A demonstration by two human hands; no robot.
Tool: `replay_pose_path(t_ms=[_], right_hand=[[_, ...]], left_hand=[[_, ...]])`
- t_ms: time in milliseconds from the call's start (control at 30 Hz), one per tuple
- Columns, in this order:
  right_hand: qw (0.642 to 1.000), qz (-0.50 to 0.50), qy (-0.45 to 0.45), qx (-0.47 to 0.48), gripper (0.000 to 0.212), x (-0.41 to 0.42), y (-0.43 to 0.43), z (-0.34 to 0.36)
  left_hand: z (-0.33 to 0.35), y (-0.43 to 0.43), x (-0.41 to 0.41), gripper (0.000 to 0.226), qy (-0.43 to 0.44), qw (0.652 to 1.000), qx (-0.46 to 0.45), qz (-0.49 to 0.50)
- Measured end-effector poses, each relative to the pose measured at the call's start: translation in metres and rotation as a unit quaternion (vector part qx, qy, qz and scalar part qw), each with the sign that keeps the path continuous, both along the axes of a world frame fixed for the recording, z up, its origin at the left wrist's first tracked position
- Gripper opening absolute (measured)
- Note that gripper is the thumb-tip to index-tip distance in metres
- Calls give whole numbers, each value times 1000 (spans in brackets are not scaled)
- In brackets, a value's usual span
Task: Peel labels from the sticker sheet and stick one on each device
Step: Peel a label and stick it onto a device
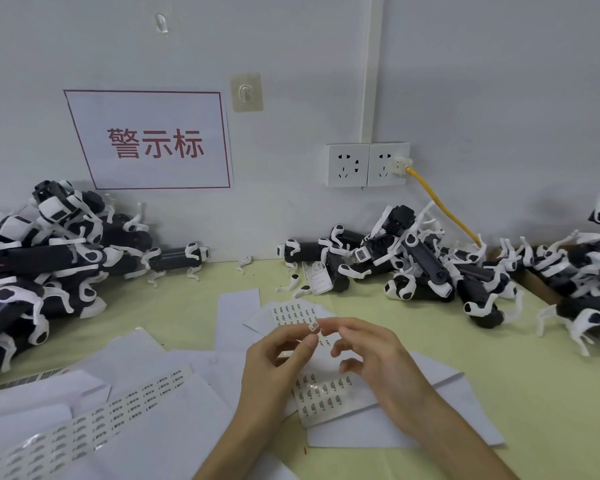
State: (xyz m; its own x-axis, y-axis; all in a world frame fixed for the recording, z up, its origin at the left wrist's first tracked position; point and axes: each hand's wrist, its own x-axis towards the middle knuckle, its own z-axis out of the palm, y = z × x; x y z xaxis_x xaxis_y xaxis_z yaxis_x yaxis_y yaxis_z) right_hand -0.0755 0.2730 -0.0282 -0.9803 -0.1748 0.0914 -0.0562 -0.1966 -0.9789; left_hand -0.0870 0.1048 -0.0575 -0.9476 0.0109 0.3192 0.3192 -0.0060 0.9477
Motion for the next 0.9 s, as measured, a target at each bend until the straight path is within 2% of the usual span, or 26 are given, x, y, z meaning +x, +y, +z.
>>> replay_pose_path(t_ms=[100,167,267,333,400,533,600,767,900], right_hand=[[1000,-3,-7,25,22,1,-3,-2],[999,-18,-3,44,28,2,-5,-3],[983,-100,69,138,30,1,-7,-5],[931,-193,170,261,25,1,-7,-10],[874,-245,254,333,18,0,-4,-14],[804,-214,381,403,20,-1,1,-16],[771,-213,415,433,21,-2,1,-17],[749,-215,438,448,24,-6,9,-19],[755,-208,428,451,25,-6,5,-21]], left_hand=[[0,-2,-1,20,-4,1000,20,-3],[0,-3,-1,16,-1,1000,24,-3],[0,-2,0,9,18,1000,-24,-1],[-2,-1,0,10,36,996,-76,1],[-5,1,2,10,46,993,-112,6],[-8,4,6,9,76,978,-195,13],[-8,4,8,10,91,968,-235,14],[-4,3,12,23,148,923,-349,62],[2,1,9,28,183,888,-408,110]])
